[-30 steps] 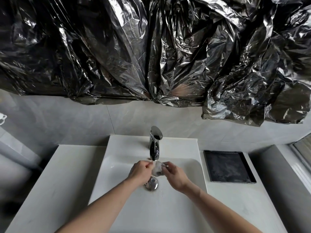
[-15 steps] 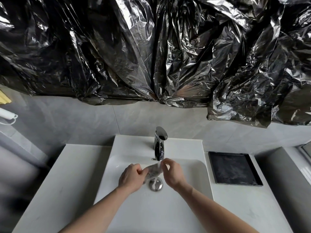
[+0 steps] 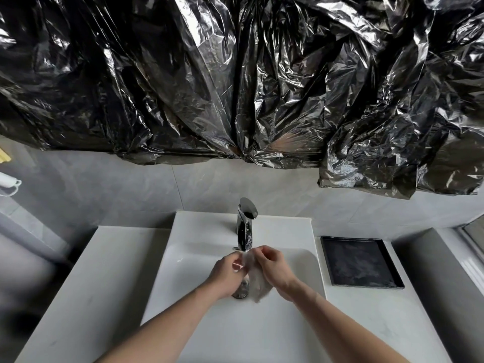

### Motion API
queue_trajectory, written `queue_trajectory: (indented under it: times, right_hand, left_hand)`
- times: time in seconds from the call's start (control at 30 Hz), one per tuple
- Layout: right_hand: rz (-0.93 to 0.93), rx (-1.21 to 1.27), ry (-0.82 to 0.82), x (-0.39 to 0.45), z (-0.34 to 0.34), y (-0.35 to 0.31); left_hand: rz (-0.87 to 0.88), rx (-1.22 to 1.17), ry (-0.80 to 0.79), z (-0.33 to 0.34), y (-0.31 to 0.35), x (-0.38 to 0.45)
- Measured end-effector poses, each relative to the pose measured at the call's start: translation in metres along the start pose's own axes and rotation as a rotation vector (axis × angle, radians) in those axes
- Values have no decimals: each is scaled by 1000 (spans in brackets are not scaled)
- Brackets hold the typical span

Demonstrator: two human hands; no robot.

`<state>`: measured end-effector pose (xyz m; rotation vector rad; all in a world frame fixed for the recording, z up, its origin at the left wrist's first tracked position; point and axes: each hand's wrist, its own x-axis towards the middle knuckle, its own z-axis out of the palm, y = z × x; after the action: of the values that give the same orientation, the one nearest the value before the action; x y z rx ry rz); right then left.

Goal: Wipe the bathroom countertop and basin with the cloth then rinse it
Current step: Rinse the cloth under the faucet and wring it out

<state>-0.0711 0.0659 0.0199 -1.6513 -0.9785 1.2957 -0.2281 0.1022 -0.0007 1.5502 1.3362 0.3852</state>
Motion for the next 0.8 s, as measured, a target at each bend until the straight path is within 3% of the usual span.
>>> queue_trajectory:
  times: [0.23,0.43,0.57,0.67,0.8]
  right_hand:
    - [20,-26,-70,-7,-21,10]
    - [-81,-480,-165,-1,-2,29]
    - [-67,-376,-118,1,18,12]
    - [-55,-404,-44,9,26,10]
    - [-131,-495,-76,12,27,3]
  left_hand:
    - [-138,-253,120,0,8,4]
    - [-174,-491,144,-4,6,5]
    - [-190,-685,177,-14,11,2]
    - [-180,-519,317,-26,-2,3]
    - [-208,14,376,-35,-29,1]
